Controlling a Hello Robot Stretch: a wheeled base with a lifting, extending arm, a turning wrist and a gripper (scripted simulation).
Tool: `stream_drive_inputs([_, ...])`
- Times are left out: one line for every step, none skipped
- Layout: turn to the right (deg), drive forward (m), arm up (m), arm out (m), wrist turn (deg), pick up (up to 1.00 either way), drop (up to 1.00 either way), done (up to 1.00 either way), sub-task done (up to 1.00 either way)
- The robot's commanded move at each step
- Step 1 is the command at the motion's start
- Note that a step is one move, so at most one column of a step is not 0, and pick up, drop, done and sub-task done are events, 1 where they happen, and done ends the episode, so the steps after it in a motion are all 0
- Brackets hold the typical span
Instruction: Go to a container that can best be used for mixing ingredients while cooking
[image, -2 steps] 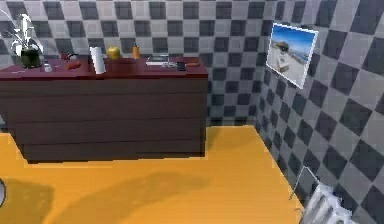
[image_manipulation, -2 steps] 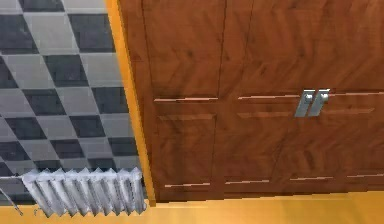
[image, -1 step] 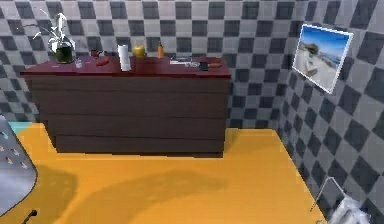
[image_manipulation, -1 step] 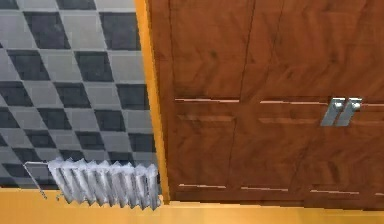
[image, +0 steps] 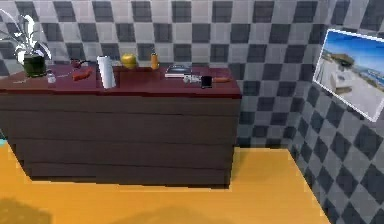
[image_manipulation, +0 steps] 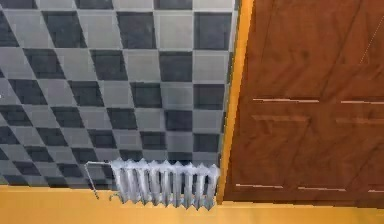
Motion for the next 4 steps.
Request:
stream_drive_inputs([-45.0, 0.0, 0.0, 0.0, 0.0, 0.0, 0.0, 0.0, 0.0])
stream_drive_inputs([-3.0, 0.0, 0.0, 0.0, 0.0, 0.0, 0.0, 0.0, 0.0])
stream_drive_inputs([0.0, 0.55, 0.0, 0.0, 0.0, 0.0, 0.0, 0.0, 0.0])
stream_drive_inputs([-45.0, 0.0, 0.0, 0.0, 0.0, 0.0, 0.0, 0.0, 0.0])
